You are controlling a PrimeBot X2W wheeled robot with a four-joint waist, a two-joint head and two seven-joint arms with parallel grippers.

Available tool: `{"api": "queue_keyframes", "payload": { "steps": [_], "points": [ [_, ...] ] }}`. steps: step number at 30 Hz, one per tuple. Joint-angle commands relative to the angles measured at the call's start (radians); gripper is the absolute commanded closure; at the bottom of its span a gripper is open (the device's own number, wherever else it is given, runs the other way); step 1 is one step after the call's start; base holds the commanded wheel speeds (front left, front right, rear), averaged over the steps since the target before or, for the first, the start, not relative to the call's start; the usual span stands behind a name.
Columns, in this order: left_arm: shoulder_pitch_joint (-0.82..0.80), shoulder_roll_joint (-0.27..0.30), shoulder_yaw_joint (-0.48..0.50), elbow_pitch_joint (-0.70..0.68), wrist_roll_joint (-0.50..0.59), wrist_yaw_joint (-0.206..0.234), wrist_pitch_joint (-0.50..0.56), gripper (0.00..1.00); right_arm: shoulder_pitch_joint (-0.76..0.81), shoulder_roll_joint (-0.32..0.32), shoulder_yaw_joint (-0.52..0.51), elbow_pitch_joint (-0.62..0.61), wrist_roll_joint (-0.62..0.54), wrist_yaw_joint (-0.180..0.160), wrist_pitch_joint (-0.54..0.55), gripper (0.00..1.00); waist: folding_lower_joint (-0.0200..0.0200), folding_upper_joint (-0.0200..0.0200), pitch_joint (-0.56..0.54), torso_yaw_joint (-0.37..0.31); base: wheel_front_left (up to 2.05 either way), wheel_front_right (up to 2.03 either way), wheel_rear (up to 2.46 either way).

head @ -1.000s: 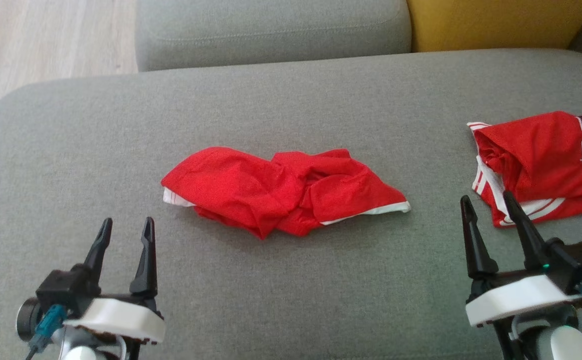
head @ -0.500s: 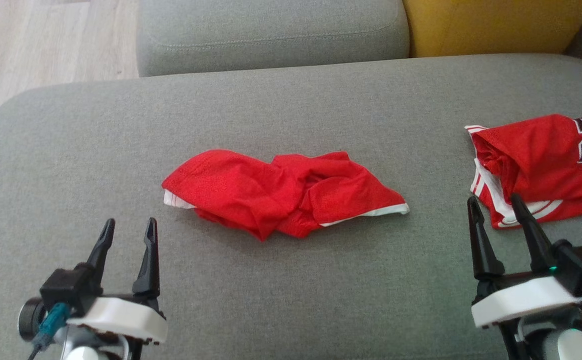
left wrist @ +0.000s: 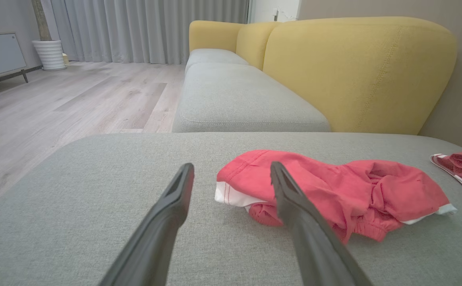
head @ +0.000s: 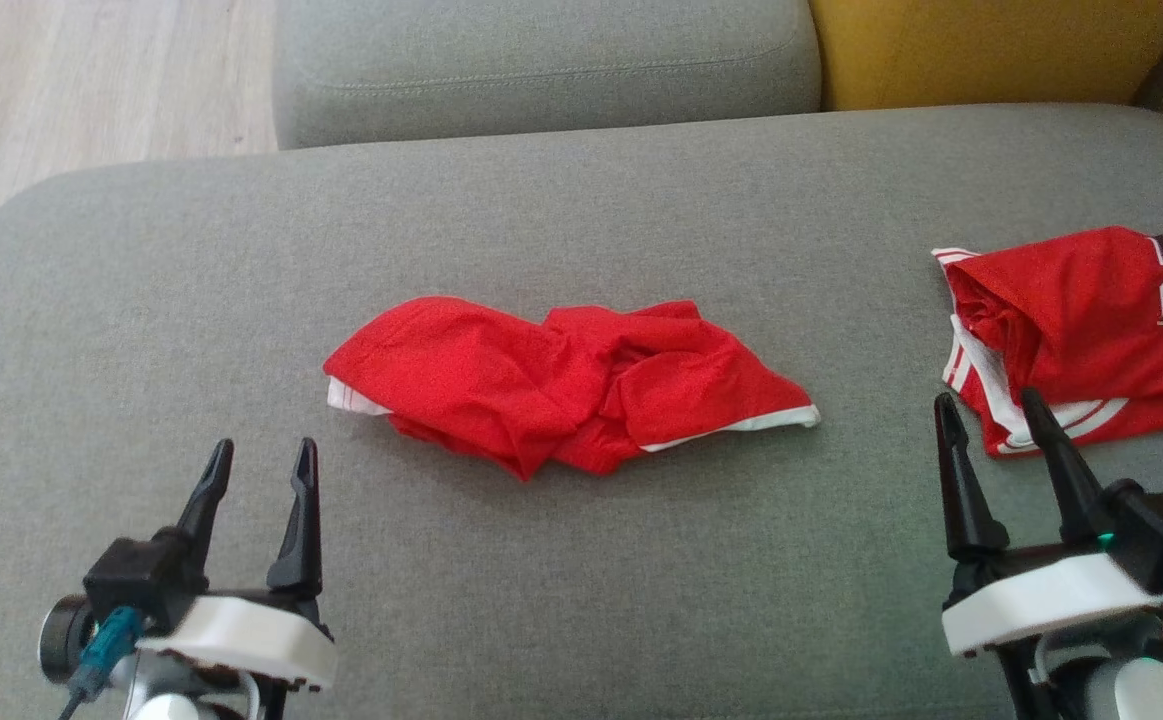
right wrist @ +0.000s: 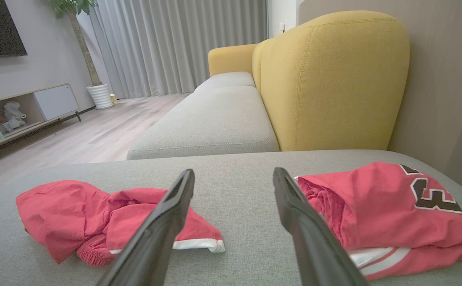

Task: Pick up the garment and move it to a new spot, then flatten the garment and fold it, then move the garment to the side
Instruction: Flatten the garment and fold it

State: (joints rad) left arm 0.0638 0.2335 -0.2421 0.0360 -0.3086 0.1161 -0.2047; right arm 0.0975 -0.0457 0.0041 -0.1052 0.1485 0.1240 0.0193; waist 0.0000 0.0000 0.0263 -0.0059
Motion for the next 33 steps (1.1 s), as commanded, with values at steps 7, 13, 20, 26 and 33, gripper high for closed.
{"api": "queue_keyframes", "payload": {
  "steps": [7,13,20,26,33],
  "points": [
    [-0.058,0.021,0.035,-0.037,-0.005,0.005,-0.015,0.00,-0.043,-0.004,0.071,-0.019,-0.005,0.007,0.011,0.00,0.0000,0.0000,0.027,0.017,0.00,0.00,0.00],
    [-0.131,0.010,0.017,-0.047,0.007,-0.001,-0.022,0.00,-0.208,-0.005,0.331,0.115,-0.033,0.007,0.064,0.00,0.0000,0.0000,0.107,0.073,0.00,0.00,0.00],
    [-0.214,-0.023,0.000,-0.018,0.014,-0.014,-0.043,0.00,-0.435,-0.009,0.593,0.353,-0.033,0.007,0.072,0.00,0.0000,0.0000,0.179,0.152,0.00,0.00,0.00],
    [-0.270,-0.061,-0.014,0.001,0.032,-0.024,-0.055,0.00,-0.593,-0.007,0.674,0.550,-0.072,0.007,0.076,0.00,0.0000,0.0000,0.219,0.208,0.00,0.00,0.00],
    [-0.275,-0.090,0.003,0.007,0.049,-0.033,-0.057,0.00,-0.651,-0.005,0.685,0.615,-0.001,0.007,0.060,1.00,0.0000,0.0000,0.215,0.211,0.00,0.00,0.00]
  ]
}}
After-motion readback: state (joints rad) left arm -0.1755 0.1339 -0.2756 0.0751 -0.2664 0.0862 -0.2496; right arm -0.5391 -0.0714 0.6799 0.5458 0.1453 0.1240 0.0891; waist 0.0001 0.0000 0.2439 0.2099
